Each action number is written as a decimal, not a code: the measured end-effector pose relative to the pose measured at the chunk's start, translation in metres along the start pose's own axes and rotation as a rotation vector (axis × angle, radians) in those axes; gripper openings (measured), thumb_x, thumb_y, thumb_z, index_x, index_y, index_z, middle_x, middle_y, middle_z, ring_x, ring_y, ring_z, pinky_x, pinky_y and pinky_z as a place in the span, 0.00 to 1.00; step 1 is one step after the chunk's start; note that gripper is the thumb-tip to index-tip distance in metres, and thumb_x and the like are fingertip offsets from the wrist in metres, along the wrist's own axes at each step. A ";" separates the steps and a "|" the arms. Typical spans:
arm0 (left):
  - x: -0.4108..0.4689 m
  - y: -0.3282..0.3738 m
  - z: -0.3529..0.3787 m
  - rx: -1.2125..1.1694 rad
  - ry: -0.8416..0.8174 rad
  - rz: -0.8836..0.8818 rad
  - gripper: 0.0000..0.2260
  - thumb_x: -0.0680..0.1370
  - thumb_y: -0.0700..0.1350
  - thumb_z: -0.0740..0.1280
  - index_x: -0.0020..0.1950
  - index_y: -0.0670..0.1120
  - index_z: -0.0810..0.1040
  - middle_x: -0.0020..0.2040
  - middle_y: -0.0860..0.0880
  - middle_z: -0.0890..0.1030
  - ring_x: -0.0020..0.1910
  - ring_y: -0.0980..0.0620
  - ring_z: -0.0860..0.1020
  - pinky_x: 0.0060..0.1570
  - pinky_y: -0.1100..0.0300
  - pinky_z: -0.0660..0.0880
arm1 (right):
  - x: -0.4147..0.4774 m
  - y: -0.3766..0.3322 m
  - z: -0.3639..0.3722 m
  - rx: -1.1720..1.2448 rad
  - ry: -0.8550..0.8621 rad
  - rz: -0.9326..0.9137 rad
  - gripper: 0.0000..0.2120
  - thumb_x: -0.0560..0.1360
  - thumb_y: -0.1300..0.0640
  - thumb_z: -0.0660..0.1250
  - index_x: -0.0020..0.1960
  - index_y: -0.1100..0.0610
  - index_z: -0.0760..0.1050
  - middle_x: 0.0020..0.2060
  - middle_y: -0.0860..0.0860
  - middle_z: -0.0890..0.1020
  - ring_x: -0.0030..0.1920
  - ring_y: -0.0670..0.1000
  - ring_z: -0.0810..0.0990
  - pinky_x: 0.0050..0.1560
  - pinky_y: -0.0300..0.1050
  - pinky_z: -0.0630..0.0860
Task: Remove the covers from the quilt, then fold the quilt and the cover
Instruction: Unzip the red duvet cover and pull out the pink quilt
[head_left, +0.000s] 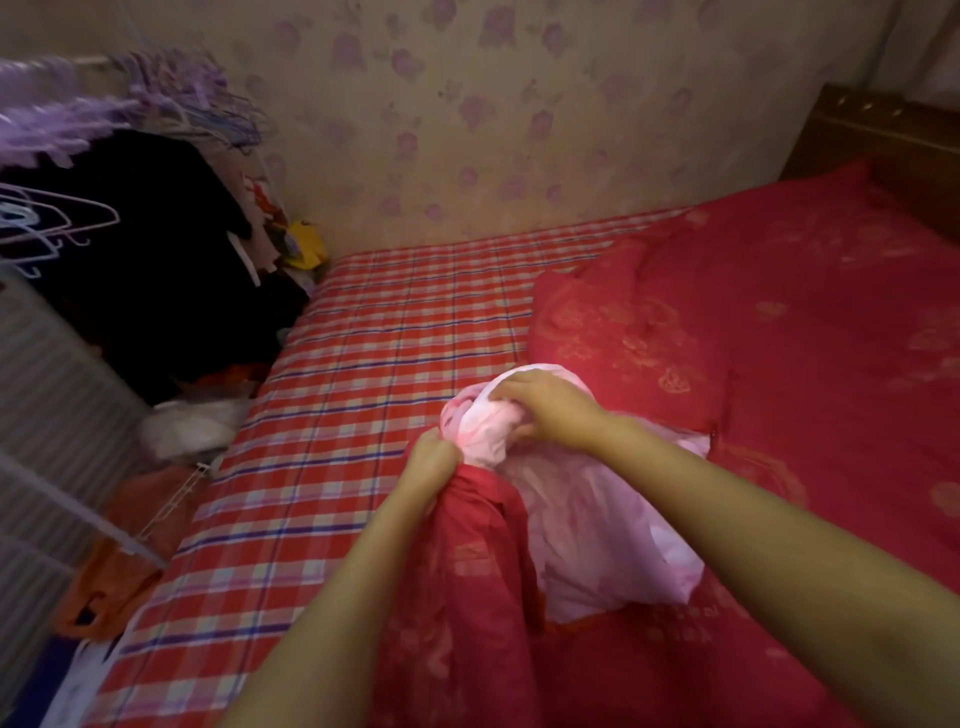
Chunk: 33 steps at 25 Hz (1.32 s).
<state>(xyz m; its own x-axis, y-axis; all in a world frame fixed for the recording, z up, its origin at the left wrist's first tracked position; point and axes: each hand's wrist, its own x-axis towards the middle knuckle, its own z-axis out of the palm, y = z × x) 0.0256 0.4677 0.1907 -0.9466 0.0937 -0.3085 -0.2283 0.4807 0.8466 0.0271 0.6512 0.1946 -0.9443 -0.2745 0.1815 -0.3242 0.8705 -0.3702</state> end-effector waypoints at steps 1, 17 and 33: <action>0.001 -0.002 -0.002 -0.018 -0.004 -0.026 0.17 0.71 0.28 0.57 0.58 0.34 0.77 0.40 0.45 0.77 0.35 0.49 0.73 0.28 0.60 0.67 | 0.003 -0.006 0.015 -0.089 -0.017 -0.048 0.23 0.68 0.58 0.71 0.62 0.56 0.75 0.59 0.54 0.78 0.61 0.56 0.74 0.61 0.53 0.70; 0.002 0.021 -0.037 -0.319 0.028 0.043 0.18 0.71 0.24 0.56 0.52 0.36 0.80 0.42 0.43 0.81 0.41 0.46 0.78 0.28 0.64 0.73 | 0.059 -0.030 -0.041 -0.281 -0.369 -0.056 0.24 0.66 0.50 0.76 0.58 0.55 0.74 0.55 0.51 0.78 0.56 0.54 0.76 0.55 0.47 0.71; -0.014 -0.025 -0.061 -0.033 0.048 0.024 0.17 0.68 0.41 0.77 0.54 0.39 0.79 0.46 0.46 0.83 0.38 0.57 0.80 0.36 0.64 0.76 | 0.055 -0.074 0.025 -0.370 -0.449 -0.054 0.33 0.60 0.40 0.76 0.59 0.56 0.74 0.49 0.54 0.81 0.50 0.57 0.80 0.49 0.47 0.75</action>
<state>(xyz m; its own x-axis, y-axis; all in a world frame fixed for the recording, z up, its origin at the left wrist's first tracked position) 0.0309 0.4008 0.2005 -0.9614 0.0626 -0.2679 -0.2125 0.4497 0.8675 -0.0023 0.5613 0.2093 -0.8847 -0.3982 -0.2424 -0.4072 0.9132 -0.0137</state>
